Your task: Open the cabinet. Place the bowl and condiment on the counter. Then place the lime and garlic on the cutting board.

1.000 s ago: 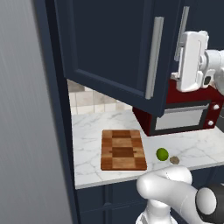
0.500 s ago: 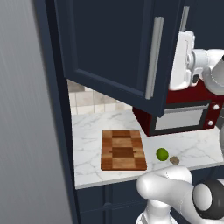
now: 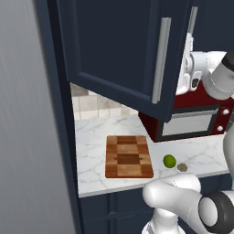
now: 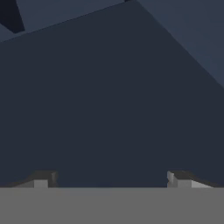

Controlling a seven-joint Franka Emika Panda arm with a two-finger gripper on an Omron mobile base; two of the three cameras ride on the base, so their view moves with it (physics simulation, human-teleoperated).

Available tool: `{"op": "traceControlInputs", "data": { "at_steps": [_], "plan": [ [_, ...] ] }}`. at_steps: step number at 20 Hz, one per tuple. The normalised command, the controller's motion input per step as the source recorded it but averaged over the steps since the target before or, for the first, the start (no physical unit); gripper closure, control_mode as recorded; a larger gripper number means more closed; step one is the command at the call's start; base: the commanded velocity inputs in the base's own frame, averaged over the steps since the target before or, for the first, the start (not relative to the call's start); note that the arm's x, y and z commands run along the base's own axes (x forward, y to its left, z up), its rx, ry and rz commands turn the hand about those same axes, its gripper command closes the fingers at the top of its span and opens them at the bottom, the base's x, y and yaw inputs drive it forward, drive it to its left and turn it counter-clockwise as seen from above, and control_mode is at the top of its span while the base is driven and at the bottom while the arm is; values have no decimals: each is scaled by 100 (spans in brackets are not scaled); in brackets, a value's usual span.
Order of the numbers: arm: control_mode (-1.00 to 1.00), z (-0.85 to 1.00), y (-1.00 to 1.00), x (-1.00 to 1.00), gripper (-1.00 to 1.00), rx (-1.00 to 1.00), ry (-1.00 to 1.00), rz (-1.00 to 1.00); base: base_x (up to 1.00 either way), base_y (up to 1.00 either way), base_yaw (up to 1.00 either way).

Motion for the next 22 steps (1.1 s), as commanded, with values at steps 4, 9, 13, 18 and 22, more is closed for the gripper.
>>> {"op": "traceControlInputs", "data": {
  "at_steps": [4, 9, 13, 18, 22],
  "plan": [
    [-100, 0, 35, -38, -100, 0, 0, 0, 0, 0, 0],
    [-100, 0, 39, -46, -100, 0, 0, 0, 0, 0, 0],
    [-100, 0, 48, -42, -100, 0, 0, 0, 0, 0, 0],
    [-100, 0, 66, -13, -100, -2, 0, 0, 0, 0, 0],
    [-100, -5, 89, 0, -100, -5, 0, 0, 0, 0, 0]
  ]
}}
